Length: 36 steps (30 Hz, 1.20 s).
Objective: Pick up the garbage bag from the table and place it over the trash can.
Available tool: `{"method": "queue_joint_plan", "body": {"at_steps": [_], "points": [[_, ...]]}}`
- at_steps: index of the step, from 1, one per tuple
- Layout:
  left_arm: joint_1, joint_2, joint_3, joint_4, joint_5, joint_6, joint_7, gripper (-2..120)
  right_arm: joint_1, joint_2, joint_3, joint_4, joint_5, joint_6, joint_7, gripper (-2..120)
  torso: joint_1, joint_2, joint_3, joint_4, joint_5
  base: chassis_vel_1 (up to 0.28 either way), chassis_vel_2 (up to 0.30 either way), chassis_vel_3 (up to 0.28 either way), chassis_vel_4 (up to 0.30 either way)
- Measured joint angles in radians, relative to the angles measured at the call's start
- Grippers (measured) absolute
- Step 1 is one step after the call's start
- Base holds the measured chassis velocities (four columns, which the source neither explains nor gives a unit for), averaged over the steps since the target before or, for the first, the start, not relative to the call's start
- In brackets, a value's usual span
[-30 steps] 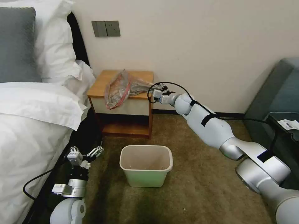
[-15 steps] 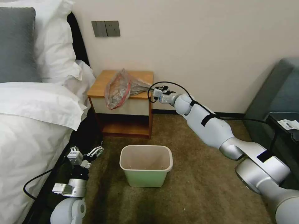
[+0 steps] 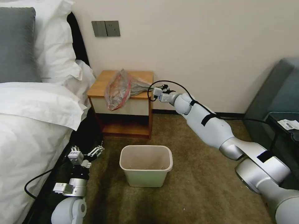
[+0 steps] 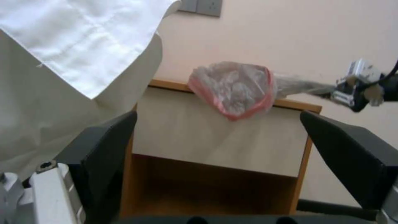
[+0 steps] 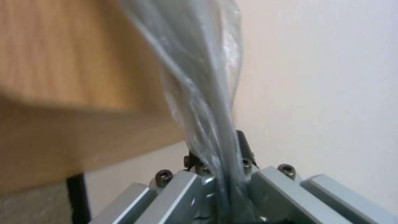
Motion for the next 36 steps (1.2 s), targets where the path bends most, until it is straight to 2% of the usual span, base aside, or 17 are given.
{"method": "queue_joint_plan", "body": {"at_steps": [15, 18, 23, 27, 36], "points": [[-0.015, 0.001, 0.016, 0.031, 0.0, 0.002, 0.0, 98, -0.161, -0.109, 0.035, 0.356, 0.067, -0.031, 0.064, 0, 0.0, 0.0, 0.0, -0.0001, 0.0, 0.0, 0.0, 0.0, 0.0], [-0.018, -0.001, 0.025, 0.041, 0.002, 0.002, 0.0, 98, -0.221, -0.133, 0.037, 0.478, 0.072, -0.031, 0.086, 0, 0.0, 0.0, 0.0, -0.0002, -0.0001, 0.0, 0.0, 0.0, 0.0], [-0.021, -0.004, 0.03, 0.048, 0.005, 0.002, 0.0, 98, -0.277, -0.139, 0.034, 0.58, 0.092, -0.032, 0.118, 0, 0.0, 0.0, 0.0, -0.0001, 0.0, 0.0, 0.0, 0.0, 0.0], [-0.024, -0.006, 0.035, 0.062, 0.009, 0.002, 0.0, 98, -0.32, -0.122, 0.003, 0.684, 0.145, -0.044, 0.183, 0, 0.0, 0.0, 0.0, 0.0, -0.0001, 0.0, 0.0, 0.0, 0.0], [-0.021, -0.014, 0.038, 0.077, 0.012, -0.002, 0.0, 98, -0.321, -0.076, -0.058, 0.795, 0.226, -0.089, 0.277, 0, 0.0, 0.0, 0.0, 0.0001, -0.0001, 0.0, 0.0, 0.0, 0.0]]}}
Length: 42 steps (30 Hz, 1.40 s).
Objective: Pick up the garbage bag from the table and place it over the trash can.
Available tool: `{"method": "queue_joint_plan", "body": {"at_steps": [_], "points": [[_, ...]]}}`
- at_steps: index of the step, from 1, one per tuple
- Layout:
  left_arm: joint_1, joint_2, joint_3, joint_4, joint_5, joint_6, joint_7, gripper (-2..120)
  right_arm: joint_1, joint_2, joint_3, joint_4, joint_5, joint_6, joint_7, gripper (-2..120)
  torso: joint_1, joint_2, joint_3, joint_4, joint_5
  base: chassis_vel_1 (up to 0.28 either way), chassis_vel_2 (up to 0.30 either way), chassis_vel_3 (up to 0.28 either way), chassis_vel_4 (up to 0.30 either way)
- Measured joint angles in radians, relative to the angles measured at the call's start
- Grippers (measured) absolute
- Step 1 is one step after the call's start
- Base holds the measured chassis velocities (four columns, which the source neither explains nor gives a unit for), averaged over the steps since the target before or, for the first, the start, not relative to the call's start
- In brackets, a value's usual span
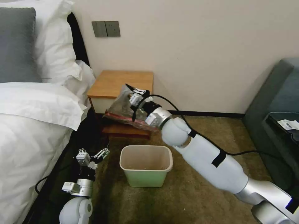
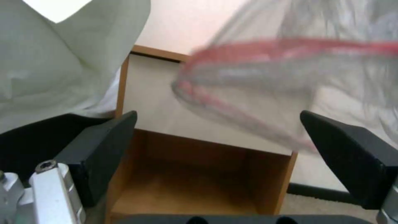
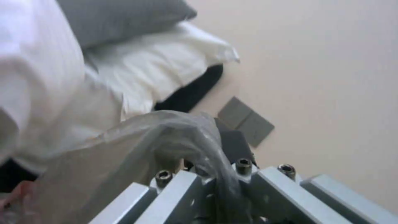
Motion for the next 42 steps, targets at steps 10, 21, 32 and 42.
{"method": "queue_joint_plan", "body": {"at_steps": [10, 21, 32, 42], "points": [[-0.002, -0.004, 0.01, 0.025, 0.0, -0.007, 0.003, 98, -0.01, 0.037, -0.059, 0.032, 0.038, -0.022, 0.073, 0, 0.0, 0.0, 0.0, -0.0001, 0.0001, 0.0, 0.0, 0.0, 0.0], [-0.024, -0.003, 0.007, 0.044, -0.003, -0.015, 0.003, 98, -0.06, 0.045, -0.166, 0.097, 0.079, -0.086, 0.23, 0, 0.0, 0.0, 0.0, -0.0001, 0.0001, 0.0, 0.0, 0.0, 0.0], [-0.021, -0.004, -0.016, 0.042, -0.019, -0.038, 0.001, 97, -0.067, 0.11, -0.293, 0.142, 0.319, -0.182, 0.422, 0, 0.0, 0.0, 0.0, -0.0001, 0.0, 0.0, 0.0, 0.0, 0.0], [-0.024, -0.008, -0.019, 0.035, -0.022, -0.038, -0.002, 98, -0.091, 0.123, -0.318, 0.151, 0.436, -0.23, 0.568, 0, 0.0, 0.0, 0.0, 0.0, 0.0001, 0.0, 0.0, 0.0, 0.0]]}}
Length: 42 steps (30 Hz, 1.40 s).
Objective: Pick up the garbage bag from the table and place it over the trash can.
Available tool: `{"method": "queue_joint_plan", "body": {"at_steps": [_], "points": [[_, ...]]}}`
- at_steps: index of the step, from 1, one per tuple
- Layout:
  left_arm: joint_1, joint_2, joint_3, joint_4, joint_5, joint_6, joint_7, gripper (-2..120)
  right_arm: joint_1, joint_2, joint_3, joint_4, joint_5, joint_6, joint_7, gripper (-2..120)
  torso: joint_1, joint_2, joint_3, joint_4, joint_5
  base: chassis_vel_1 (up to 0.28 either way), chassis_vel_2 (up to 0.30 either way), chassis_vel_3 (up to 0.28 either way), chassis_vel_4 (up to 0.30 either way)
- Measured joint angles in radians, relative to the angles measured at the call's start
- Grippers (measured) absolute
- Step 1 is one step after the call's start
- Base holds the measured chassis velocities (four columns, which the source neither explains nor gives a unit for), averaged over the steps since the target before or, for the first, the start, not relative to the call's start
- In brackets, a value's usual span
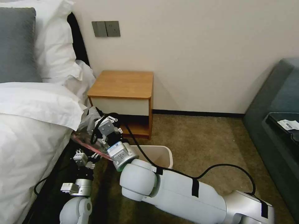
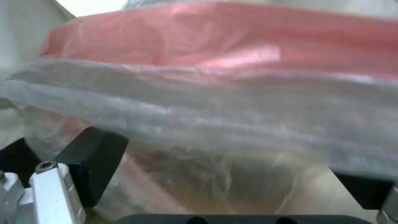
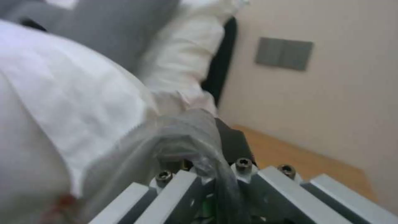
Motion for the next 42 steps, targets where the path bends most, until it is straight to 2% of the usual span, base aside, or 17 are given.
{"method": "queue_joint_plan", "body": {"at_steps": [6, 10, 16, 19, 20, 23, 28, 31, 42], "points": [[-0.014, 0.0, -0.004, -0.002, -0.008, 0.002, -0.015, 98, -0.03, -0.044, 0.034, 0.017, -0.006, -0.022, 0.001, 0, 0.0, 0.0, 0.0, -0.0002, 0.0, 0.0, 0.0, 0.0, 0.0], [-0.046, 0.017, -0.03, -0.066, -0.06, 0.04, -0.04, 98, -0.049, -0.09, 0.071, 0.033, -0.031, -0.024, -0.017, 0, 0.0, 0.0, 0.0, -0.0002, 0.0003, 0.0, 0.0, 0.0, 0.0], [-0.062, 0.035, -0.022, -0.091, -0.077, 0.067, -0.049, 98, -0.098, -0.149, 0.116, 0.057, -0.082, -0.021, -0.058, 0, 0.0, 0.0, 0.0, -0.0001, 0.0002, 0.0, 0.0, 0.0, 0.0], [-0.057, 0.038, -0.007, -0.078, -0.063, 0.067, -0.048, 98, -0.152, -0.211, 0.159, 0.082, -0.138, -0.02, -0.111, 0, 0.0, 0.0, 0.0, -0.0002, 0.0002, 0.0, 0.0, 0.0, 0.0], [-0.057, 0.038, -0.007, -0.078, -0.063, 0.067, -0.048, 98, -0.152, -0.211, 0.159, 0.082, -0.138, -0.02, -0.111, 0, 0.0, 0.0, 0.0, -0.0002, 0.0002, 0.0, 0.0, 0.0, 0.0], [-0.049, 0.048, 0.004, -0.057, -0.049, 0.061, -0.038, 98, -0.242, -0.277, 0.221, 0.105, -0.239, -0.017, -0.186, 0, 0.0, 0.0, 0.0, 0.0, 0.0003, 0.0, 0.0, 0.0, 0.0], [-0.049, 0.061, 0.012, -0.032, -0.036, 0.056, -0.028, 97, -0.372, -0.358, 0.307, 0.11, -0.375, 0.036, -0.279, 0, 0.0, 0.0, 0.0, -0.0004, 0.0003, 0.0, 0.0, 0.0, 0.0], [-0.053, 0.065, 0.018, -0.022, -0.031, 0.056, -0.027, 98, -0.438, -0.395, 0.35, 0.106, -0.413, 0.052, -0.321, 0, 0.0, 0.0, 0.0, -0.0003, 0.0003, 0.0, 0.0, 0.0, 0.0], [-0.048, 0.06, 0.039, 0.0, -0.004, 0.054, -0.027, 97, -0.498, -0.454, 0.405, 0.068, -0.565, 0.125, -0.481, 0, 0.0, 0.0, 0.0, -0.0001, 0.0002, 0.0, 0.0, 0.0, 0.0]]}}
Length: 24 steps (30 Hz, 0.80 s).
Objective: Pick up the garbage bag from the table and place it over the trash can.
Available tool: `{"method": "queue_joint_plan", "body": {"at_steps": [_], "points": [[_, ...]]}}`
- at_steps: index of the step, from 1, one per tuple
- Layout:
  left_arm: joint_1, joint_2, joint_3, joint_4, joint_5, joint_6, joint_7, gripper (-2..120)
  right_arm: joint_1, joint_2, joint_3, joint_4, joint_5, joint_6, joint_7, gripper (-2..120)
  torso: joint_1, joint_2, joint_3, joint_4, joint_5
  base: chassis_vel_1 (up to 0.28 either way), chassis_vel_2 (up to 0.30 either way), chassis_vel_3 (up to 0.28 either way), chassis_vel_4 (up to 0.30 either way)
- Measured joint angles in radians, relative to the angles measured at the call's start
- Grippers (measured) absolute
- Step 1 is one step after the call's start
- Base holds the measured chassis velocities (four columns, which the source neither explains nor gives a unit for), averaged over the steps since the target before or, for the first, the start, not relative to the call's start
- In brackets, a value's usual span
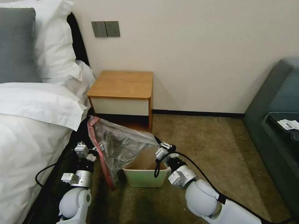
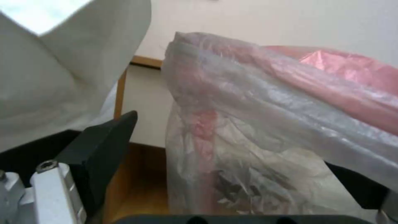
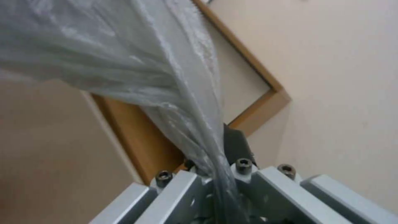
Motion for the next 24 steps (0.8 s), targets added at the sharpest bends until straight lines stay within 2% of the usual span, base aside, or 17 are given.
{"method": "queue_joint_plan", "body": {"at_steps": [13, 15, 24], "points": [[0.011, 0.027, 0.011, 0.017, 0.007, 0.002, 0.0, 97, 0.003, -0.083, 0.02, -0.013, -0.015, 0.024, -0.147, 0, 0.0, 0.0, 0.0, 0.0, -0.0001, 0.0, 0.0, 0.0, 0.0], [0.022, 0.046, 0.019, 0.011, 0.015, 0.026, -0.002, 97, 0.013, -0.101, 0.04, -0.006, -0.004, 0.029, -0.214, 0, 0.0, 0.0, 0.0, 0.0, -0.0001, 0.0, 0.0, 0.0, 0.0], [0.036, 0.069, 0.025, 0.001, 0.027, 0.052, -0.002, 97, 0.023, -0.114, 0.056, -0.004, 0.013, 0.022, -0.294, 0, 0.0, 0.0, 0.0, 0.0, -0.0001, 0.0, 0.0, 0.0, 0.0]]}}
